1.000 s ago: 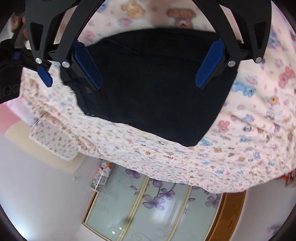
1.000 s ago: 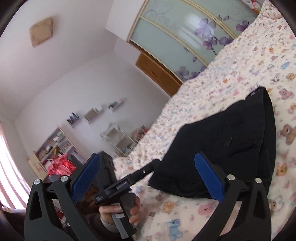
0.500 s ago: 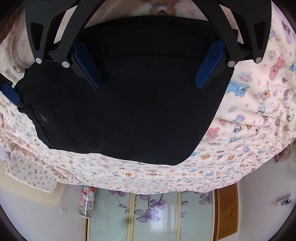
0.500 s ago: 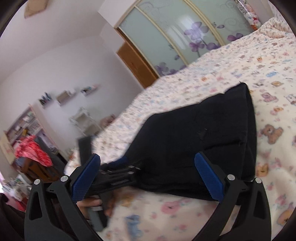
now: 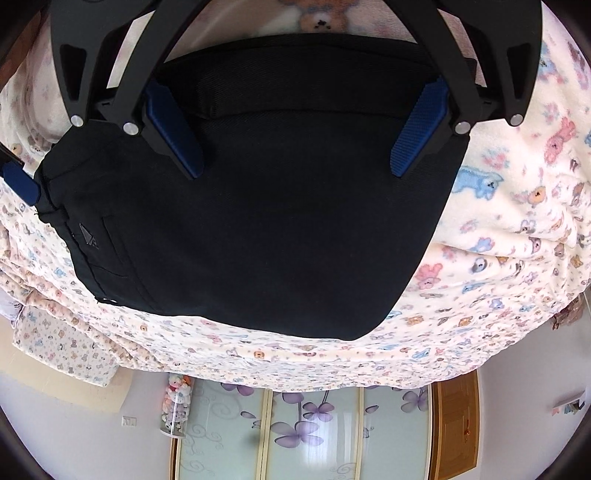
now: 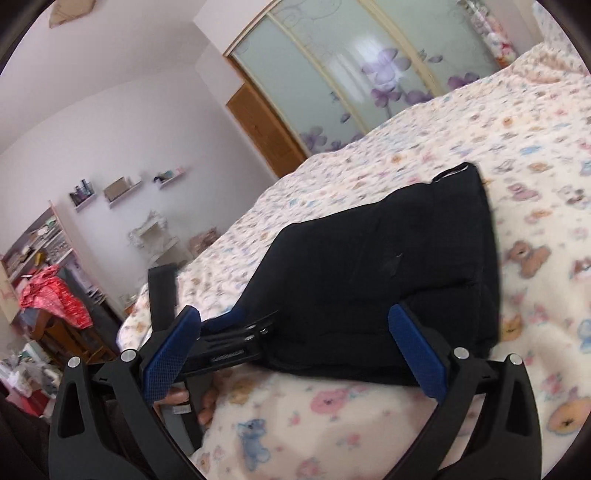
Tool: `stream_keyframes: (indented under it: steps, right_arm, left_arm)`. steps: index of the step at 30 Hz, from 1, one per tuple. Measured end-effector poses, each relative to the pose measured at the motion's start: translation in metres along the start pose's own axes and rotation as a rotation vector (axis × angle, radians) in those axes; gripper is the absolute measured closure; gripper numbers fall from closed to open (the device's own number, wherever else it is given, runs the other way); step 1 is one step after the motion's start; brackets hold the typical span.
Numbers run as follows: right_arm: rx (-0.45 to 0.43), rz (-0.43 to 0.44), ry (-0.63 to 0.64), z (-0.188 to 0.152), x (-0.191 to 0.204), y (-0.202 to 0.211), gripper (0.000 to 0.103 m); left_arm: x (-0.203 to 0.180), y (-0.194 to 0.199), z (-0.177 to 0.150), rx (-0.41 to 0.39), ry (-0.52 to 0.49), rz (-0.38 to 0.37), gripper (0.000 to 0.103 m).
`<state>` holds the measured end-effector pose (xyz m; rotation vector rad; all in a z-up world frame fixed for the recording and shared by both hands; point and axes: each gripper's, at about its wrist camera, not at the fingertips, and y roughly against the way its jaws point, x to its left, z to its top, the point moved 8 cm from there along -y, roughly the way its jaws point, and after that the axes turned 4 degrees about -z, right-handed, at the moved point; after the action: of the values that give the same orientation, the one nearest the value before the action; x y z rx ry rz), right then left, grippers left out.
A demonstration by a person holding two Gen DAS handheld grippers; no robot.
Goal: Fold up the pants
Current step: 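Lower the trousers flat onto the blanket and open the left tool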
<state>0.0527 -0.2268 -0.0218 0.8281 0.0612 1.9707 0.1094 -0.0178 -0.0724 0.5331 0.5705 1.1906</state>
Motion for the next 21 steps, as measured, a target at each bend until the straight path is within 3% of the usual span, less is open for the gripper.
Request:
stream_keyframes:
  steps: [2, 6, 11, 15, 16, 18, 21]
  right_arm:
    - [0.086, -0.018, -0.056, -0.008, -0.017, -0.016, 0.001]
    - [0.097, -0.022, -0.041, -0.01, -0.017, -0.016, 0.001]
    - [0.075, -0.04, -0.001, -0.007, -0.007, -0.01, 0.001]
    - [0.014, 0.062, -0.08, 0.024, -0.002, 0.002, 0.001]
    - [0.032, 0.039, -0.09, 0.026, -0.005, -0.002, 0.001]
    - [0.212, -0.081, -0.092, 0.006, -0.03, -0.035, 0.001]
    - [0.218, -0.106, -0.022, 0.013, -0.021, -0.033, 0.001]
  left_arm:
    - [0.0, 0.0, 0.0, 0.0, -0.004, 0.001, 0.002]
    - [-0.002, -0.001, -0.001, 0.009, -0.016, 0.017, 0.002]
    - [-0.001, -0.001, 0.0, 0.008, -0.01, 0.007, 0.002]
    - [0.002, -0.002, 0.001, 0.001, 0.022, -0.036, 0.002]
    - [0.002, -0.002, 0.001, 0.002, 0.026, -0.041, 0.002]
    - [0.002, -0.003, 0.001, 0.003, 0.027, -0.045, 0.002]
    - [0.002, -0.003, 0.0, 0.006, 0.035, -0.056, 0.002]
